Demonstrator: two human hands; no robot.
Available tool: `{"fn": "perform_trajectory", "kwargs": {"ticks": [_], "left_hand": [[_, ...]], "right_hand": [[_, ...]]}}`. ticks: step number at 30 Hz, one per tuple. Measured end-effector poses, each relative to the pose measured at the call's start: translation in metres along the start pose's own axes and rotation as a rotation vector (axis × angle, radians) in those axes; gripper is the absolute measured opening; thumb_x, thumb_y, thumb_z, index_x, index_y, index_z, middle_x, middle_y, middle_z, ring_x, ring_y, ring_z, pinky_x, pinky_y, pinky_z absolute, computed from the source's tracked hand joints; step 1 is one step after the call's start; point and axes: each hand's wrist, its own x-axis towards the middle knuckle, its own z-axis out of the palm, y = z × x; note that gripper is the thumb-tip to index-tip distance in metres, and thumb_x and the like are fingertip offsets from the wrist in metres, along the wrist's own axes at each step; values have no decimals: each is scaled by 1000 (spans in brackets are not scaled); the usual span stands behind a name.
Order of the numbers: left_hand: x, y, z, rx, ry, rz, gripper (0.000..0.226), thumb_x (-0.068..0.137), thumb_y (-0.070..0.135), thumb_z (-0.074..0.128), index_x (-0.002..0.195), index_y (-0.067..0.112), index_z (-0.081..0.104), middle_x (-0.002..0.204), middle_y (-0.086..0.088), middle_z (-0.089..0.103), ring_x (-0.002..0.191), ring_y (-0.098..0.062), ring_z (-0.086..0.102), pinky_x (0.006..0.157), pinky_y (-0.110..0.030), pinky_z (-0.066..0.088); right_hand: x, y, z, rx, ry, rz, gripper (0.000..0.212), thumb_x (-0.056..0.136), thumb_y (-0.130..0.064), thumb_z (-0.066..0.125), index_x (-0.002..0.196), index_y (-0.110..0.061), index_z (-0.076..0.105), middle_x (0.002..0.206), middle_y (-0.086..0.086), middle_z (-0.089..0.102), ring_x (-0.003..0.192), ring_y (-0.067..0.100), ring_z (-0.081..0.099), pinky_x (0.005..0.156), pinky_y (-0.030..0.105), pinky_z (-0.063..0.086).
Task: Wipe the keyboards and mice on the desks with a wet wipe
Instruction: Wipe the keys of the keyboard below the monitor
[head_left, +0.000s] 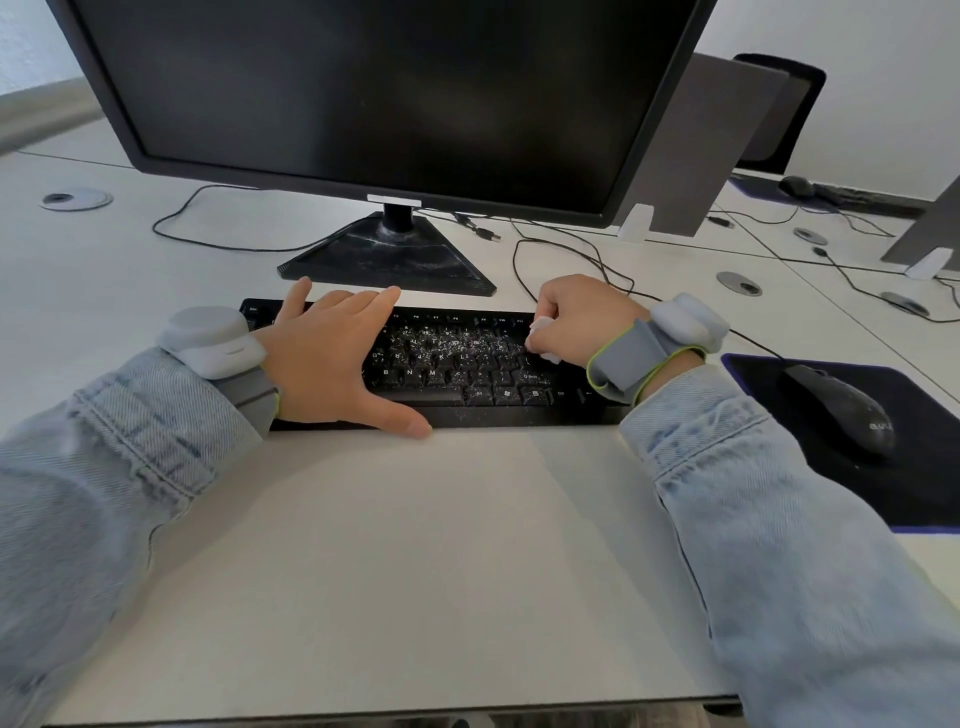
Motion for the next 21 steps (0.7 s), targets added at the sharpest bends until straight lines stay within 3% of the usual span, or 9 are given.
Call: {"fn": "perform_trajectory", "kwargs": {"ticks": [3,9,13,16,21], "left_hand": [[-1,1,-1,1,-4,-8,157,36,106,28,160,17,-7,166,5,15,153,-18,9,122,-56,-10],[0,0,1,9,5,-8,156,37,107,28,159,17,-8,165,6,18,152,-18,12,122,-57,-8],[-1,1,0,19,5,-9,156,36,106,26,160,17,-8,166,5,16,153,-18,11,122,-57,-10],[-1,1,1,21,10,-6,156,37,107,27,159,16,-8,165,6,17,153,-18,12,122,-58,-9],[0,1,1,32,10,-9,155,38,107,25,159,17,-8,166,6,16,153,-18,11,122,-58,-9]], "right_hand": [[-2,-2,0,-13,5,-6,10,89,-19,61,84,-12,56,89,6,54,79,18,47,53,23,30],[-1,1,-1,-24,6,-9,8,87,-19,63,84,-11,60,92,5,63,78,19,52,52,23,33],[9,12,6,86,228,44,20,85,-20,62,68,-20,51,90,-1,61,83,21,56,52,22,31],[11,23,2,246,406,13,7,80,-21,63,74,-19,61,79,-6,59,77,17,56,54,22,33],[2,18,3,113,234,-156,7,80,-23,66,84,-20,70,84,-8,58,79,12,53,56,15,32]]}}
